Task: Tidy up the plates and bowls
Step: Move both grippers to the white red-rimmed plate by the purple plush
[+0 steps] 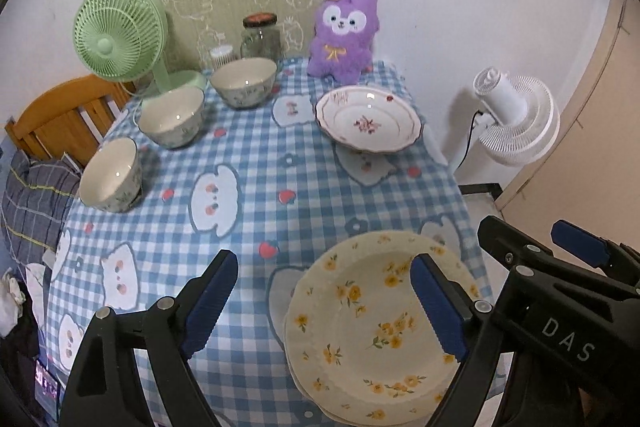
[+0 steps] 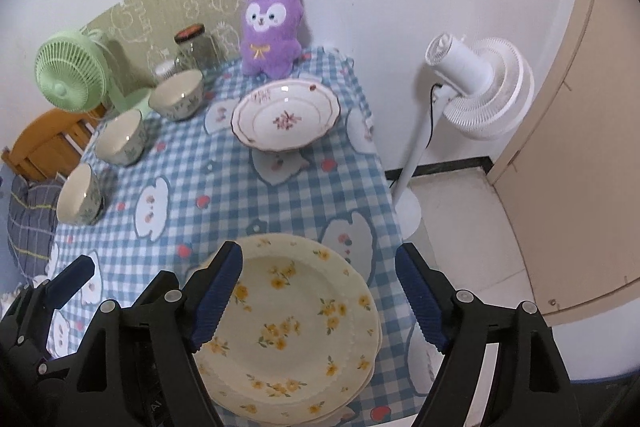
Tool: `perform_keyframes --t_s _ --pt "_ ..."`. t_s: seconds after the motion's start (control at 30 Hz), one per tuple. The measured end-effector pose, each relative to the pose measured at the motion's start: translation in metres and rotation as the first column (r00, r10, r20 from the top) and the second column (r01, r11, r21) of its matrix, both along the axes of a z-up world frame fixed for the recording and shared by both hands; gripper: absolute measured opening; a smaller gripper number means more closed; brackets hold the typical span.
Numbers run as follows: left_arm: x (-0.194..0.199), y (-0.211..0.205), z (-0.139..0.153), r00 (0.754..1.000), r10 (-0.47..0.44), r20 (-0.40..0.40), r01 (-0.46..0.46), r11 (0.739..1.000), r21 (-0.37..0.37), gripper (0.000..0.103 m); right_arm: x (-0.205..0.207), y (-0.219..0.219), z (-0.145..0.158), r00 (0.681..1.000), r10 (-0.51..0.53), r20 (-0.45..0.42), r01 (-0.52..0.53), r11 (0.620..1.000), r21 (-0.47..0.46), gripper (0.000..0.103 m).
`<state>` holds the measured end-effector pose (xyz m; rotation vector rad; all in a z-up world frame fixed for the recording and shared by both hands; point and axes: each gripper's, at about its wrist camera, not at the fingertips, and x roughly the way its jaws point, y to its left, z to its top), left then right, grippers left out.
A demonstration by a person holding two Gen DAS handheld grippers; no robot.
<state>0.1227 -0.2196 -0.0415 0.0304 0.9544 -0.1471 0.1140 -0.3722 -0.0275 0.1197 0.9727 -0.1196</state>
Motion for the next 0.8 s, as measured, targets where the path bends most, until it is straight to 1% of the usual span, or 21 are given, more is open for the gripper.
perform_keyframes --t_s 0.2,0.33,0.43,0.6,0.8 --pt "0.005 0.008 0.023 0.999 -0.036 0.037 0.036 0.999 -0.004 0.089 0.000 0.012 0.025 0.999 -0.014 0.048 0.015 1.000 -0.023 0.081" --pt "0.014 0.017 0.037 0.999 -0.048 0.021 0.048 0.998 -0.027 0.089 0.002 0.020 0.040 0.996 -0.043 0.083 0.045 0.999 -0.025 0.081" --pt "0.018 0.021 0.047 0.997 -0.062 0.051 0.063 0.998 -0.019 0.088 0.005 0.025 0.049 0.993 -0.060 0.101 0.063 0.998 -0.030 0.081" --pt "0.029 0.026 0.060 0.993 -0.084 0.089 0.085 0.996 -0.006 0.088 0.015 0.031 0.058 0.990 -0.073 0.118 0.078 0.996 -0.038 0.081" --pt "0.043 0.028 0.062 0.992 -0.083 0.095 0.084 0.996 -0.012 0.088 0.029 0.031 0.060 0.989 -0.078 0.128 0.084 0.996 -0.039 0.081"
